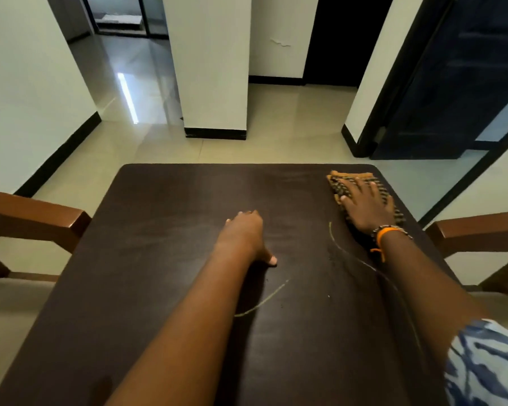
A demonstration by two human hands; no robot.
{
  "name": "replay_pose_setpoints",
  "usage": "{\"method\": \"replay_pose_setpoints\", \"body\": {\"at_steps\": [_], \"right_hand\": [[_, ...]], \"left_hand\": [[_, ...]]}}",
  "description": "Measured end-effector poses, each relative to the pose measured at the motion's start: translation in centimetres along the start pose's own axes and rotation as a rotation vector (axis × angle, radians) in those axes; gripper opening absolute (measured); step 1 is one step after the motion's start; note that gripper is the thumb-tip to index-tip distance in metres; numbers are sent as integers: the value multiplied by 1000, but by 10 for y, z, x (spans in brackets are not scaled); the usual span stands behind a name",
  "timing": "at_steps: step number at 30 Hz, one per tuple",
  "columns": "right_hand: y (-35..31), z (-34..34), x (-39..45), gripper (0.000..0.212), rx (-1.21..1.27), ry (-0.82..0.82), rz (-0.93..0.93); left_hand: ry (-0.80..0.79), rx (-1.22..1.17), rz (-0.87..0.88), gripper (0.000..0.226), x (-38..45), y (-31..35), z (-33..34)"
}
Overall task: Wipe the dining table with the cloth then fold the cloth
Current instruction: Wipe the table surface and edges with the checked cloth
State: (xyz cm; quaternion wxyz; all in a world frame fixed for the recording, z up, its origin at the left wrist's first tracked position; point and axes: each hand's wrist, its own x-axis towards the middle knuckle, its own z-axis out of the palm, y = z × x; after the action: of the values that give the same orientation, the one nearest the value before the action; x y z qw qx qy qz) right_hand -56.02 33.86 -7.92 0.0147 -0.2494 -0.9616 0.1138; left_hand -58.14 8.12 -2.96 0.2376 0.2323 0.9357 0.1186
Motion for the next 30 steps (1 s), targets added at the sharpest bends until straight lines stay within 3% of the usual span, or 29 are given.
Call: {"method": "replay_pose_setpoints", "body": {"at_steps": [4,8,16,19,23,30], "right_hand": [[35,-10,-1,50,9,33,135],[10,-5,6,51,41,1,171],[-163,34,22,50,21,-237,-366],[-189,39,28,49,25,-255,-471],[-155,35,55,50,34,-170,-421],[-1,1,79,50,34,30,20]], "left_hand": [[-20,66,-9,97,1,3,5],[7,69,12,98,0,-3,10],[-3,95,10,99,8,-4,14],[8,104,-7,97,9,-4,15],[-28,130,-27,108,10,1,13],[-17,123,23,109,7,-6,14]]}}
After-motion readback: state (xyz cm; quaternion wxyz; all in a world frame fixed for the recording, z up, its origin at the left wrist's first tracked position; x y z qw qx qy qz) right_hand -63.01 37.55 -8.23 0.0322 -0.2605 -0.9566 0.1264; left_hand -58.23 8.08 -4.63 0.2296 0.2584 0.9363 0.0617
